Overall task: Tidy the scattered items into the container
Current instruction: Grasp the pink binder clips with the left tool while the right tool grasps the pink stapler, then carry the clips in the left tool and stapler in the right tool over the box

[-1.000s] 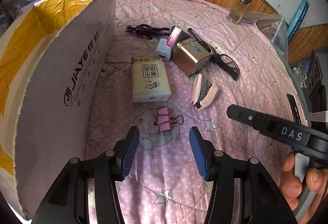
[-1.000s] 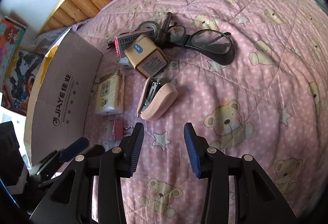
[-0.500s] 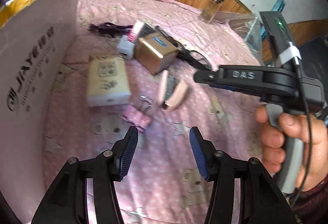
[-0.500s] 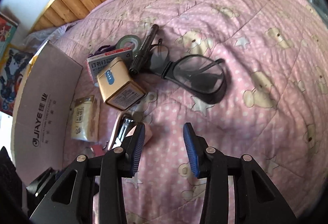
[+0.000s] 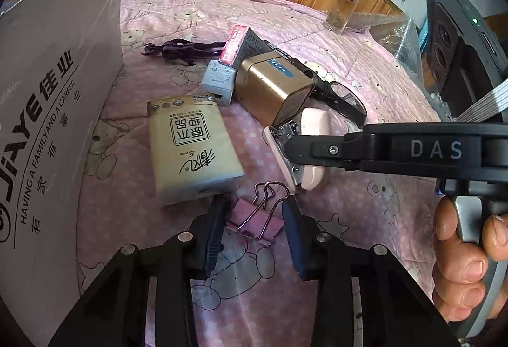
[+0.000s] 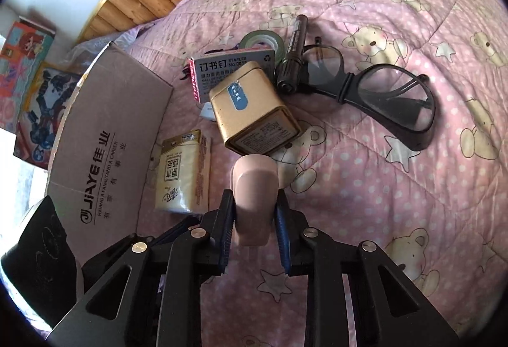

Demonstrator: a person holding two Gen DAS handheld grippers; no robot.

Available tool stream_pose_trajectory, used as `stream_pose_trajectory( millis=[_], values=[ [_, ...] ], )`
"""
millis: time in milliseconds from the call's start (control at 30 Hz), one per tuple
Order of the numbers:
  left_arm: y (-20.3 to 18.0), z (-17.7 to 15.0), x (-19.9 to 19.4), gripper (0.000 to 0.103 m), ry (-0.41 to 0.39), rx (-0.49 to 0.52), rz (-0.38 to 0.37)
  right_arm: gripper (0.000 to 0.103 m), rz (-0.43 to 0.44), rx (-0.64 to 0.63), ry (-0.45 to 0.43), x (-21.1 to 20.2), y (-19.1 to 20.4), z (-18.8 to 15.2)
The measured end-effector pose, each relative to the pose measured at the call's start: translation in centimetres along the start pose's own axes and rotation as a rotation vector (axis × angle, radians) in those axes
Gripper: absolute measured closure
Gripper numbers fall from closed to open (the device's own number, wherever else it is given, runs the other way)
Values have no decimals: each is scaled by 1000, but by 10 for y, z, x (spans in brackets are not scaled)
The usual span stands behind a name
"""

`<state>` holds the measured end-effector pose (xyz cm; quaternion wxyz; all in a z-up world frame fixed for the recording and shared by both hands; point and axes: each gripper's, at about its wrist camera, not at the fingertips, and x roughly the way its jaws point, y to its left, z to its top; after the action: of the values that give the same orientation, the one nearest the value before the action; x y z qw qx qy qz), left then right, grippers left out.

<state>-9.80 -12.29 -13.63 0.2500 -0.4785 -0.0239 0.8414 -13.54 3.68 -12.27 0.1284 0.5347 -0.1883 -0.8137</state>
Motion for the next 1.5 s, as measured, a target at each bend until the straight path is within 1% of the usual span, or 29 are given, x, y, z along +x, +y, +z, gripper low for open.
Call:
stream_pose_trajectory(
  millis=[267, 367, 467, 600, 733, 867, 1033, 1267, 1500],
  values=[
    [-1, -2, -21, 66, -6, -5, 9, 78, -61, -19, -19, -29, -11, -7],
    [-3, 3, -25, 66, -7, -10, 17, 78, -64, -6, -12, -34, -14, -13],
    [-4, 7, -33, 66, -4, -13, 29, 78, -60, -8, -23, -42, -10, -16],
    [-9, 15, -40, 66, 22, -19, 89, 78, -62, -14, -50, -52, -1, -20],
    [-11, 22, -56, 66, 26, -39, 146, 78, -72, -39, -58, -58, 14, -30],
    [-10, 21, -76, 66, -4, -60, 185, 78, -93, -75, -68, -64, 29, -44],
    [-12, 17, -104, 66, -49, -77, 199, 78, -109, -112, -88, -78, 46, -60],
    [-20, 14, -146, 66, -115, -70, 206, 77, -94, -167, -146, -103, 80, -73],
    [-17, 12, -181, 66, -182, -79, 222, 77, -67, -239, -168, -118, 120, -79]
  ],
)
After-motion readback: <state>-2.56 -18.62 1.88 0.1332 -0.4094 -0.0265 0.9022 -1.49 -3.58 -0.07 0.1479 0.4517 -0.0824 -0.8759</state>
